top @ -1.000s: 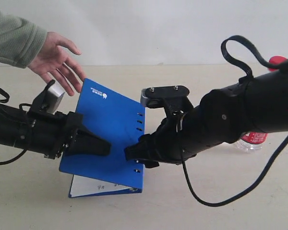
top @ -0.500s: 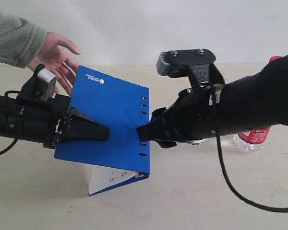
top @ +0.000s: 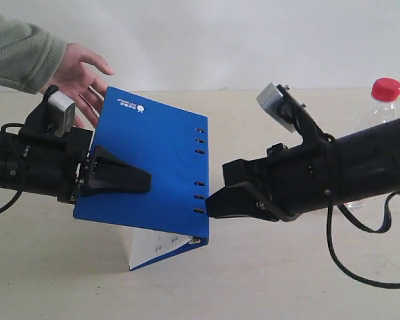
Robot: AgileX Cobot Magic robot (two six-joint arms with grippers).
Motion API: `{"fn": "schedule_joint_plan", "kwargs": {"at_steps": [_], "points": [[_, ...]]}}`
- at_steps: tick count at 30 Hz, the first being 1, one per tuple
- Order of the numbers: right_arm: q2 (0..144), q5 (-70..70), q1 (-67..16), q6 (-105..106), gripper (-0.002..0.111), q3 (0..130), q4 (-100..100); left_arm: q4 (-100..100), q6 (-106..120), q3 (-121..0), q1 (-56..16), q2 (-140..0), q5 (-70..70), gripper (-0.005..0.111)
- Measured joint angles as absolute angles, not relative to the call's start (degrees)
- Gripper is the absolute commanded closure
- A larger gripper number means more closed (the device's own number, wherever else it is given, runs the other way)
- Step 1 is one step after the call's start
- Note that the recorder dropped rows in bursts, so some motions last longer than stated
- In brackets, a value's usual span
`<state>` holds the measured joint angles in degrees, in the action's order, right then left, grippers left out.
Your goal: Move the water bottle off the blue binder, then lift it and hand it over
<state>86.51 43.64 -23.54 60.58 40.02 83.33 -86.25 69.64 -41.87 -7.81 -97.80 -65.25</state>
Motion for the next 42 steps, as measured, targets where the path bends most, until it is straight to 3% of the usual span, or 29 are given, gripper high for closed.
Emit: {"fn": "schedule_joint_plan", "kwargs": {"at_steps": [7, 9, 11, 16, 18, 29, 42], "points": [[87.2, 28.8, -25.2, 60.7, 0.108, 40.0, 81.8, -86.3, 69.7, -41.9, -7.8, -97.8, -65.3, 0.102], [87.3, 27.5, -25.2, 60.8, 0.102, 40.0, 81.2, -86.3, 69.7, -41.9, -7.8, -97.8, -65.3, 0.102], [88.2, 27.5, -25.2, 60.8, 0.088, 40.0, 81.1, -86.3, 69.7, -41.9, -7.8, -97.8, -65.3, 0.102], [92.0, 30.1, -25.2, 60.8, 0.016, 40.0, 81.0, -86.3, 69.7, -41.9, -7.8, -97.8, -65.3, 0.102], [92.6, 30.3, -25.2, 60.2, 0.003, 40.3, 80.3, -86.3, 69.9, -41.9, -7.8, -97.8, -65.4, 0.102], [93.5, 34.6, -23.5, 59.4, 0.003, 45.3, 71.4, -86.7, 70.1, -42.2, -6.5, -97.3, -66.5, 0.102], [89.6, 56.5, -12.3, 65.0, 0.003, 45.9, 78.5, -88.8, 69.2, -42.4, -7.1, -96.9, -64.7, 0.102]]}}
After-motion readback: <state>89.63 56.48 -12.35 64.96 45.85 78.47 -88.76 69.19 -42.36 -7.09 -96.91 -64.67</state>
